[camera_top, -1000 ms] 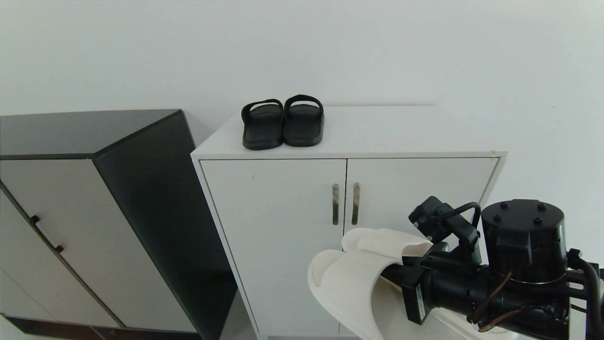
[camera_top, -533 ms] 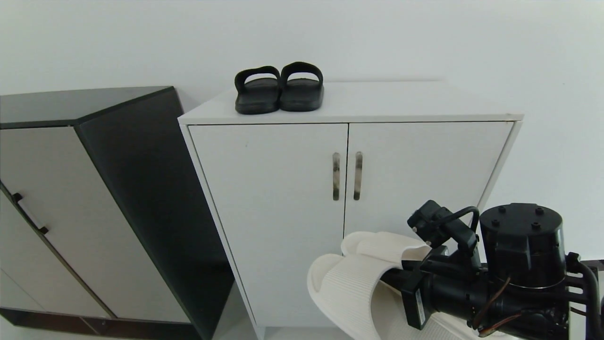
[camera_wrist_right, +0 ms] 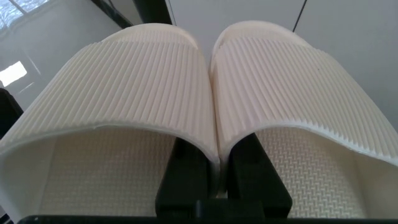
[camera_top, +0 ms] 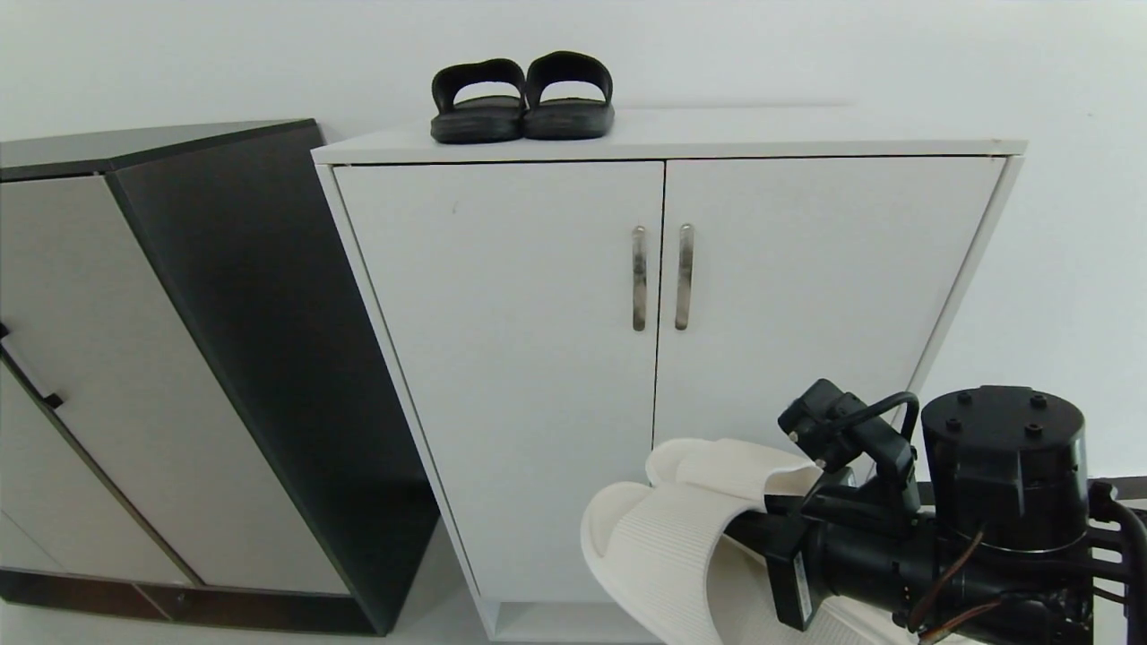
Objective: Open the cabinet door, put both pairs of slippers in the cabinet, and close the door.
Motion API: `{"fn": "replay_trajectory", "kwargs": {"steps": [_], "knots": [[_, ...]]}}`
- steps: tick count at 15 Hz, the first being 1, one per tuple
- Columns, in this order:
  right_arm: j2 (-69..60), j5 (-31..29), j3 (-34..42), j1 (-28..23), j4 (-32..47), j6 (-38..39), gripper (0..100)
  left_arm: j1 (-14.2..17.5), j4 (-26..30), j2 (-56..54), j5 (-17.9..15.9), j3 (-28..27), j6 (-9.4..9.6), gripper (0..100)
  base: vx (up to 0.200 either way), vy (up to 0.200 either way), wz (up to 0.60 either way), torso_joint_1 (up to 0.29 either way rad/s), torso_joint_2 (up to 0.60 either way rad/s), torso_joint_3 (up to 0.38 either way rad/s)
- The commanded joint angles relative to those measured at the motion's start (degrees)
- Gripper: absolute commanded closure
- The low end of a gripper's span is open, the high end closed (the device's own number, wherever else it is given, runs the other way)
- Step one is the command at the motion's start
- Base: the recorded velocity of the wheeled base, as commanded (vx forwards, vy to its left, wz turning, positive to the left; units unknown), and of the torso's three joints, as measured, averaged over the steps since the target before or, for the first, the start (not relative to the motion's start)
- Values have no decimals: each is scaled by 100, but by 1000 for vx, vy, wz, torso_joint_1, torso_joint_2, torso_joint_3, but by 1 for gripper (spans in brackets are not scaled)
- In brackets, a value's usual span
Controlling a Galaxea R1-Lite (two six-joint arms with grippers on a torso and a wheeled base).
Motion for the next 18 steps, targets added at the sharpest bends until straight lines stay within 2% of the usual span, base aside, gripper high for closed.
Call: {"fn": "replay_trajectory", "kwargs": {"steps": [1,3,5,6,8,9,12,15,17,18], "knots": [[-23,13,55,0,-1,1,100,-15,-68,1320,-793,-650,-49,0,0,0,0,-7,61,51],[-23,13,63,0,-1,1,100,-15,-428,2366,-1698,-905,-58,0,0,0,0,0,0,0],[-23,13,63,0,-1,1,100,-24,-1070,3140,-2190,-949,-32,0,0,0,0,0,0,0],[-23,13,63,0,-1,1,100,-33,-1518,3579,-2296,-957,38,0,0,0,0,0,0,0],[-14,30,98,0,-1,1,100,-85,-2380,4493,-2304,-975,513,0,0,0,0,0,0,0],[-5,22,107,0,-1,1,100,-235,-2722,4818,-2304,-1001,531,0,0,0,0,0,0,0],[12,30,151,9,-1,-104,100,-1017,-2907,5442,-2049,-1546,390,0,0,0,0,0,0,0],[56,48,169,9,-10,-183,100,-1957,-2907,5961,-1513,-2232,390,0,0,0,0,0,0,0],[56,48,169,0,-10,-174,100,-2863,-2916,6479,-784,-2671,408,0,0,0,0,0,0,0],[47,39,169,0,-18,-183,100,-3205,-2942,6796,-423,-2926,425,0,0,0,0,0,0,0]]}}
